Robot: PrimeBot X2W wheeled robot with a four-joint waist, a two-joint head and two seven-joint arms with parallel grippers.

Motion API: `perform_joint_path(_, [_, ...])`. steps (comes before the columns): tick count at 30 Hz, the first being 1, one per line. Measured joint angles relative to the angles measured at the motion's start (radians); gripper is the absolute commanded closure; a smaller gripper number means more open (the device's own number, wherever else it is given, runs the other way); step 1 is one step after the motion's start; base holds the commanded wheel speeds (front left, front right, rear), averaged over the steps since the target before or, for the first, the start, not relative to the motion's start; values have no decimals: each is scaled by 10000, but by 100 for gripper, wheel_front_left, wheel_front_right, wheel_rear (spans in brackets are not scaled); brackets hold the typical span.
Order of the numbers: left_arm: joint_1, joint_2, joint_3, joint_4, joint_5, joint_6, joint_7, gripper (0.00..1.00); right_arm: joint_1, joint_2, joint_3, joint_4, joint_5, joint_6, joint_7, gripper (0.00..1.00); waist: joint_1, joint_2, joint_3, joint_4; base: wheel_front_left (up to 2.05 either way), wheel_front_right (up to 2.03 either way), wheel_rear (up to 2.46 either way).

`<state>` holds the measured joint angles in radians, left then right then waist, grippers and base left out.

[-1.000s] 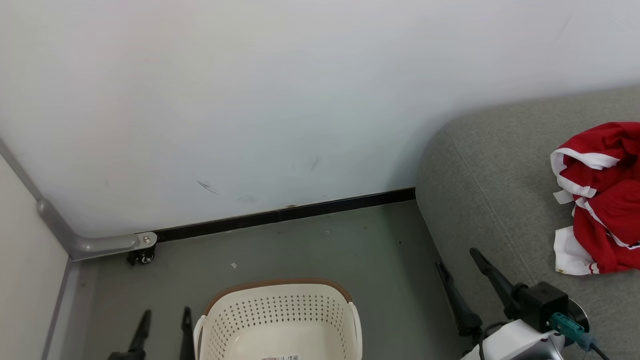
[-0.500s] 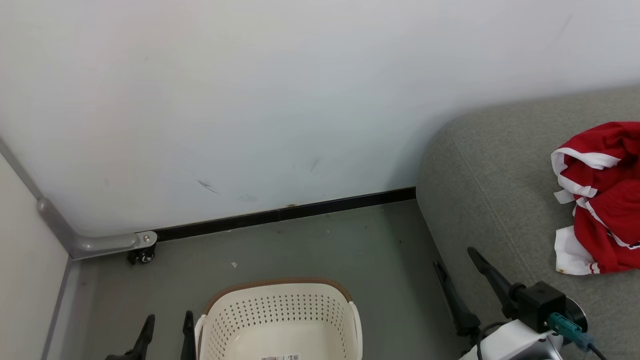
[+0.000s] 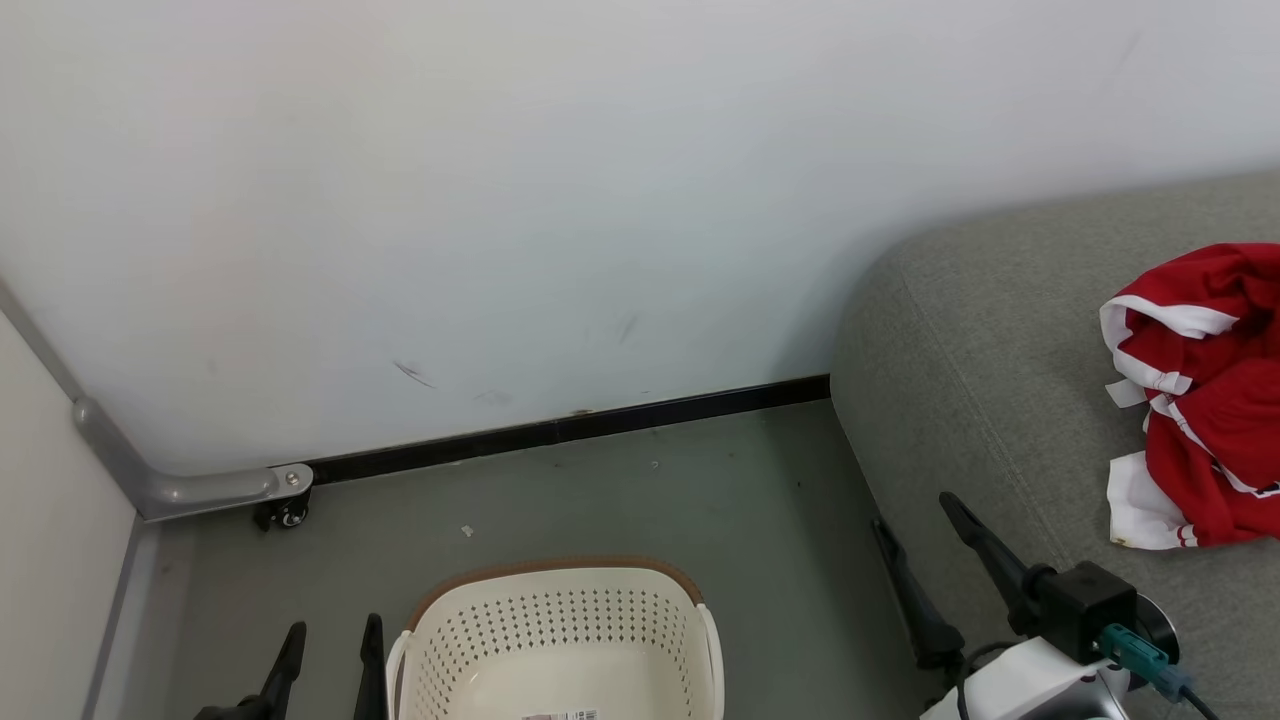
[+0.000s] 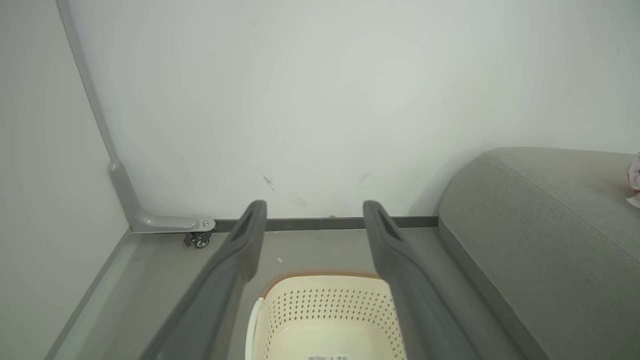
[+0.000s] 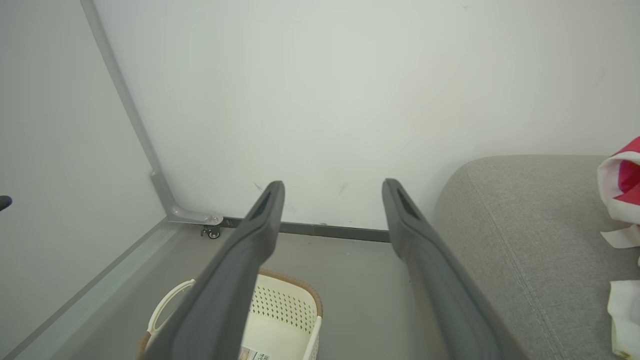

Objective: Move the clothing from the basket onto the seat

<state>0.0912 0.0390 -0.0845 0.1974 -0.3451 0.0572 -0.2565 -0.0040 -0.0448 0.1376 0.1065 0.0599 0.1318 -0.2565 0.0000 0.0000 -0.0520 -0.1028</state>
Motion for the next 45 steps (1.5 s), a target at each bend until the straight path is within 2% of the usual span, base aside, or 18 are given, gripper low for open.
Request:
perform_joint_path(10, [0, 0, 50, 81, -420, -119, 0, 0, 2, 2, -6, -2, 29, 0, 0, 0, 0, 0, -1, 6, 0, 0, 0])
perform_joint_path(14, [0, 0, 65, 117, -422, -174, 0, 0, 12, 13, -128, -6, 662, 0, 0, 0, 0, 0, -2, 11, 0, 0, 0])
perform_joint_path(27, [0, -2, 92, 207, -506, -224, 0, 0, 11, 13, -23, -6, 337, 0, 0, 0, 0, 0, -96, 31, 0, 0, 0])
perform_joint_path(28, [0, 0, 88, 213, -523, -265, 0, 100, 11, 13, -23, -6, 337, 0, 0, 100, 0, 0, -104, 32, 0, 0, 0])
perform_joint_path(37, [233, -309, 40, 986, -619, -249, 90, 100, 655, 109, 138, 652, 462, 2, 13, 100, 0, 0, -108, 34, 0, 0, 0])
perform_joint_path(45, [173, -293, 353, 1129, -1636, -341, 487, 100, 880, 109, 339, 332, 1438, 2, 13, 100, 0, 0, -82, 49, 0, 0, 0])
